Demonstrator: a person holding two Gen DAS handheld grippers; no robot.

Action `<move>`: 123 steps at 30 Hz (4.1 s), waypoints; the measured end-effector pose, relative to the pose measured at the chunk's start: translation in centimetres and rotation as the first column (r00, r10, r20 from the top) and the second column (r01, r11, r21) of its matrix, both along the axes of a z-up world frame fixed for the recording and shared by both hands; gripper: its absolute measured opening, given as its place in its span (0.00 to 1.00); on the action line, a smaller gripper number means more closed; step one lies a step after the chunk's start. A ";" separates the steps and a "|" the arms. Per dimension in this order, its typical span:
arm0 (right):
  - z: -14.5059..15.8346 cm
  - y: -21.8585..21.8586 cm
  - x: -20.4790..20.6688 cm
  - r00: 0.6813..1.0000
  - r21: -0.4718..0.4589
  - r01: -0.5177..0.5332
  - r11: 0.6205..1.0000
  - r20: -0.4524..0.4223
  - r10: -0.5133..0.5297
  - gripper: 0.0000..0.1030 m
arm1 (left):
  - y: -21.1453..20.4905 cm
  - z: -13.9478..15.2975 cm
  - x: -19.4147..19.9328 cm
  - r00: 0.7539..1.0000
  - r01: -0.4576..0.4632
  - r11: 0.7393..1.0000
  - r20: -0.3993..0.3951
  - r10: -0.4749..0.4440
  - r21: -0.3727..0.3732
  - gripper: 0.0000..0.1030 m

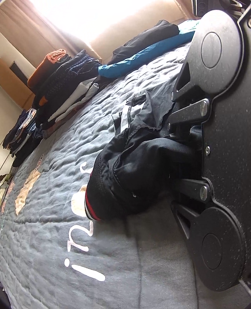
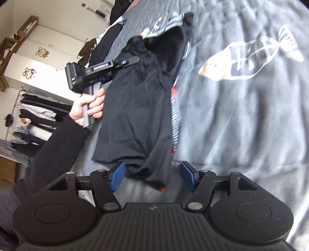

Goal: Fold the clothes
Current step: 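Grasp the black garment end with the left tool and fold it over, then carry the folded black garment with the left tool onto the blue cloth, then lay the black garment on the blue cloth and open the left tool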

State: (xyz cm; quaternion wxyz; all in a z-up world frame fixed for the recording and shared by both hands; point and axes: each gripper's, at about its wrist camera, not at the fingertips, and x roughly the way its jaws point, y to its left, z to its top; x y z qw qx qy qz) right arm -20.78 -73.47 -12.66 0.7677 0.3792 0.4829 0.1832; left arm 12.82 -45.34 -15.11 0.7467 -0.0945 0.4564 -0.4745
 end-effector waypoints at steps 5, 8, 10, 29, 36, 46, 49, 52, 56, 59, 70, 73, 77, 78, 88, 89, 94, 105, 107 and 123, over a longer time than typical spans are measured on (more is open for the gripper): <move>-0.4 1.9 2.0 0.999 0.032 -0.052 0.998 -0.003 0.052 0.81 | 0.1 -0.2 0.1 1.000 0.005 1.000 -0.002 -0.005 -0.008 0.15; -0.2 1.8 3.2 0.999 0.084 -0.049 0.995 0.013 0.048 0.88 | 0.2 -0.3 0.0 1.000 0.008 1.000 0.003 -0.008 -0.014 0.15; -0.3 1.7 3.9 0.999 0.109 -0.029 0.994 0.018 0.027 0.88 | 0.1 -0.4 0.1 1.000 0.009 1.000 0.004 -0.009 -0.018 0.15; 5.2 3.7 1.7 0.980 0.067 0.108 0.992 0.159 -0.117 0.10 | -1.1 7.2 -3.7 0.984 0.007 0.997 0.181 0.007 -0.079 0.13; 10.3 -0.2 -2.3 0.968 0.041 0.129 0.991 0.213 -0.135 0.10 | -6.4 14.3 -8.5 0.960 0.087 0.987 0.277 -0.047 -0.135 0.13; 18.9 -11.8 -11.3 0.922 -0.078 0.281 0.956 0.298 -0.247 0.10 | -22.4 21.7 -15.3 0.914 0.268 0.938 0.364 -0.176 -0.219 0.13; 21.5 -15.7 -14.1 0.902 -0.114 0.332 0.936 0.327 -0.280 0.10 | -28.1 23.3 -16.8 0.897 0.325 0.916 0.385 -0.219 -0.235 0.13; 23.1 -19.9 -16.6 0.883 -0.153 0.373 0.915 0.361 -0.300 0.10 | -34.3 23.7 -17.5 0.878 0.376 0.894 0.401 -0.261 -0.242 0.13; 22.8 -25.9 -18.6 0.859 -0.183 0.437 0.880 0.375 -0.349 0.10 | -41.9 21.1 -17.6 0.866 0.417 0.882 0.391 -0.311 -0.222 0.13; 19.5 -30.3 -19.0 0.845 -0.188 0.484 0.855 0.354 -0.401 0.10 | -47.7 17.7 -17.4 0.869 0.426 0.884 0.361 -0.340 -0.193 0.13; 8.8 -37.8 -18.2 0.832 -0.263 0.554 0.790 0.208 -0.514 0.38 | -51.6 7.9 -13.5 0.934 0.308 0.951 0.196 -0.300 -0.007 0.40; 10.4 -37.8 -19.0 0.852 -0.352 0.524 0.776 0.205 -0.482 0.53 | -48.5 9.0 -13.4 0.945 0.274 0.962 0.190 -0.265 -0.019 0.41; 12.7 -37.3 -22.1 0.826 -0.359 0.564 0.744 0.254 -0.504 0.55 | -43.7 11.1 -15.8 0.939 0.269 0.961 0.238 -0.248 -0.061 0.48; 13.3 -36.9 -23.2 0.817 -0.349 0.576 0.739 0.269 -0.510 0.55 | -43.0 11.7 -16.3 0.935 0.263 0.963 0.263 -0.240 -0.056 0.49; 15.3 -30.6 -28.7 0.718 -0.235 0.687 0.688 0.371 -0.589 0.57 | -35.9 18.5 -27.7 0.913 0.225 0.971 0.366 -0.181 -0.080 0.52; 15.4 -29.9 -28.9 0.712 -0.237 0.692 0.682 0.383 -0.589 0.57 | -34.9 18.6 -29.1 0.912 0.217 0.972 0.374 -0.171 -0.085 0.53; 16.3 -26.9 -28.8 0.711 -0.282 0.695 0.662 0.411 -0.571 0.58 | -30.5 18.9 -35.5 0.897 0.135 0.990 0.430 -0.103 -0.045 0.58; 19.4 -22.5 -29.7 0.734 -0.410 0.671 0.618 0.488 -0.473 0.60 | -27.5 18.2 -45.0 0.833 0.060 0.998 0.550 -0.059 0.017 0.60; 19.9 -21.8 -29.7 0.742 -0.428 0.660 0.617 0.498 -0.449 0.60 | -27.4 18.1 -46.3 0.829 0.035 0.999 0.557 -0.041 0.022 0.60; 18.6 -19.9 -31.0 0.750 -0.470 0.648 0.599 0.529 -0.397 0.68 | -28.6 16.5 -51.6 0.784 -0.116 0.992 0.618 0.056 0.057 0.79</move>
